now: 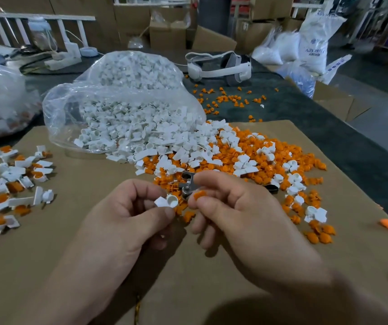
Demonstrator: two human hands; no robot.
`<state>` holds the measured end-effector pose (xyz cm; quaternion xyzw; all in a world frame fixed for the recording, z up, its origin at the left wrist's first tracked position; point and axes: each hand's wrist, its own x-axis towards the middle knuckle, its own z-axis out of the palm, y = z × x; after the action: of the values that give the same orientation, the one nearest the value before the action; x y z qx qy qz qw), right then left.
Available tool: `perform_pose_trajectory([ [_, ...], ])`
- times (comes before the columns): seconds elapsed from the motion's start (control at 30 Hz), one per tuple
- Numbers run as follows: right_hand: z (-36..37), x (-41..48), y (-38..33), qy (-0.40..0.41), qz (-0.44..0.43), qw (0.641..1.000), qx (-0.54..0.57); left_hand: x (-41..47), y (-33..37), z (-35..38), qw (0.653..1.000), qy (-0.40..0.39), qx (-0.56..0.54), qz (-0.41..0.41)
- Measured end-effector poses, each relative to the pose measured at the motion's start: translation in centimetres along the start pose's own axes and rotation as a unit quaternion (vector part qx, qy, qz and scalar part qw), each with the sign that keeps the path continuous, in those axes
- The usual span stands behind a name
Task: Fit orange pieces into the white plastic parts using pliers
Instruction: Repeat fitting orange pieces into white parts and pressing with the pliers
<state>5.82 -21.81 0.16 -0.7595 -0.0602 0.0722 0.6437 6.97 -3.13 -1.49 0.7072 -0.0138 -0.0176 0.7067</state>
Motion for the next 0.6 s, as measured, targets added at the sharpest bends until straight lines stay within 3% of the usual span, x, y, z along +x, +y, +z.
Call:
perform_pose_trajectory([
  [0.1, -0.2, 0.2, -0.7, -0.072, 0.068, 0.974, 0.204, 0.0, -0.1, -0.1, 0.999, 0.003, -0.025, 0.037],
  [0.23, -0.3, 0.3, -1.2, -0.138, 0.112, 0.897, 0.405, -0.1, 0.0, -0.2, 0.996, 0.015, -0.050, 0.077],
  [0.43, -0.4, 0.2, -1.4, -0.135, 0.120, 0.887, 0.425, -0.5, 0.4, 0.1, 0.992, 0.028, -0.070, 0.102],
  [0.6, -0.3, 0.2, -1.5, -0.171, 0.124, 0.865, 0.455, -1.1, 0.6, 0.5, 0.992, 0.027, -0.022, 0.123],
])
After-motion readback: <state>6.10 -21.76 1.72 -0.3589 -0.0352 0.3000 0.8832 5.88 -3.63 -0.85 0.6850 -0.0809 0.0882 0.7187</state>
